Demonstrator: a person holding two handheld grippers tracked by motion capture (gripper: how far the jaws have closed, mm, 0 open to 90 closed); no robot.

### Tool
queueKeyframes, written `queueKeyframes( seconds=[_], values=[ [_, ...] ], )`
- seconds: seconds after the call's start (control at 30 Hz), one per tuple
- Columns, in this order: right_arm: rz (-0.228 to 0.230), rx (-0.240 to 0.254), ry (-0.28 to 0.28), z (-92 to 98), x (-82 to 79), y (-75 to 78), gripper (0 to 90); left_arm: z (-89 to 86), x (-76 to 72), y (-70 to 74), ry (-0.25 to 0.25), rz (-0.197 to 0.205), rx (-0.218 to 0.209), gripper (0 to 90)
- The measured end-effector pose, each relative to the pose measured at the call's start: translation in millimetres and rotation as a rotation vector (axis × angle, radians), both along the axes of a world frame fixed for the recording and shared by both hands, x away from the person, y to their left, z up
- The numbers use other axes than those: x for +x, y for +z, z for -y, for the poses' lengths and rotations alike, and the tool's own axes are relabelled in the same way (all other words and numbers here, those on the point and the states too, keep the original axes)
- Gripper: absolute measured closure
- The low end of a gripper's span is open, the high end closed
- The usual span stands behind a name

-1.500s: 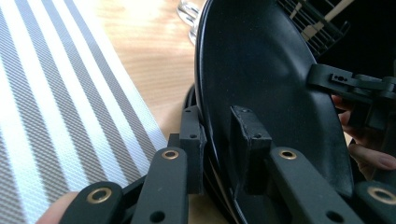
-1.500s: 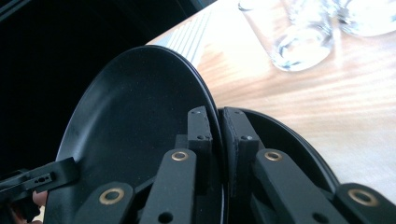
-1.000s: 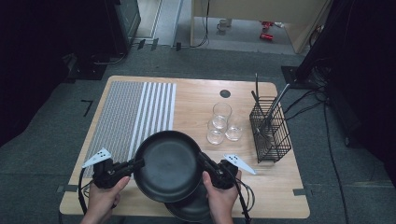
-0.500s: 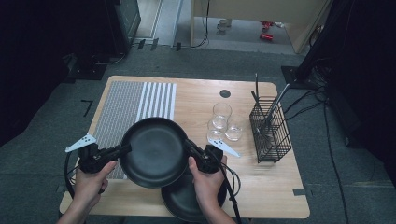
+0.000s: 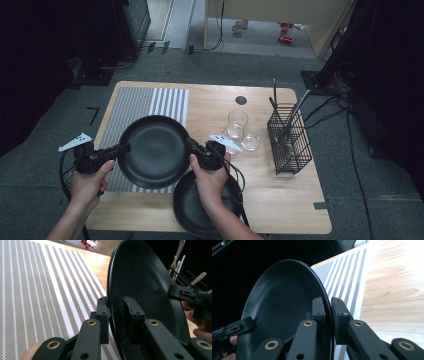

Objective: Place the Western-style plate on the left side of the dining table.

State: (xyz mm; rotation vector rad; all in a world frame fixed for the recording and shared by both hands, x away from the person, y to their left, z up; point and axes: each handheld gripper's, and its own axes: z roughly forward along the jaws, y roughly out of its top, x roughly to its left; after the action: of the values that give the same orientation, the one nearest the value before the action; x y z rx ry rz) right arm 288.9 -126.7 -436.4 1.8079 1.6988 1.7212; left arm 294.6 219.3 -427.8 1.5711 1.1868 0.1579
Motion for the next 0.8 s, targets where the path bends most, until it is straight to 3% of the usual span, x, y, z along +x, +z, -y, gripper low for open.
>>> queueKeyframes(
  seconds=[0.2, 0.3, 0.8],
  values=[
    [-0.011, -0.011, 0.01, -9.8, 16.6, 0.4, 82.6, -9.2, 13.6, -0.2, 0.017, -0.005, 0.001, 76.7],
    [-0.021, -0.016, 0.016, -14.8, 24.0, -0.5, 82.5, -14.7, 19.9, -1.3, 0.022, -0.019, -0.022, 77.7],
    [-0.056, -0.02, 0.038, -32.4, 55.3, -7.0, 82.3, -31.7, 45.1, -9.5, 0.055, -0.034, -0.051, 78.8]
  ],
)
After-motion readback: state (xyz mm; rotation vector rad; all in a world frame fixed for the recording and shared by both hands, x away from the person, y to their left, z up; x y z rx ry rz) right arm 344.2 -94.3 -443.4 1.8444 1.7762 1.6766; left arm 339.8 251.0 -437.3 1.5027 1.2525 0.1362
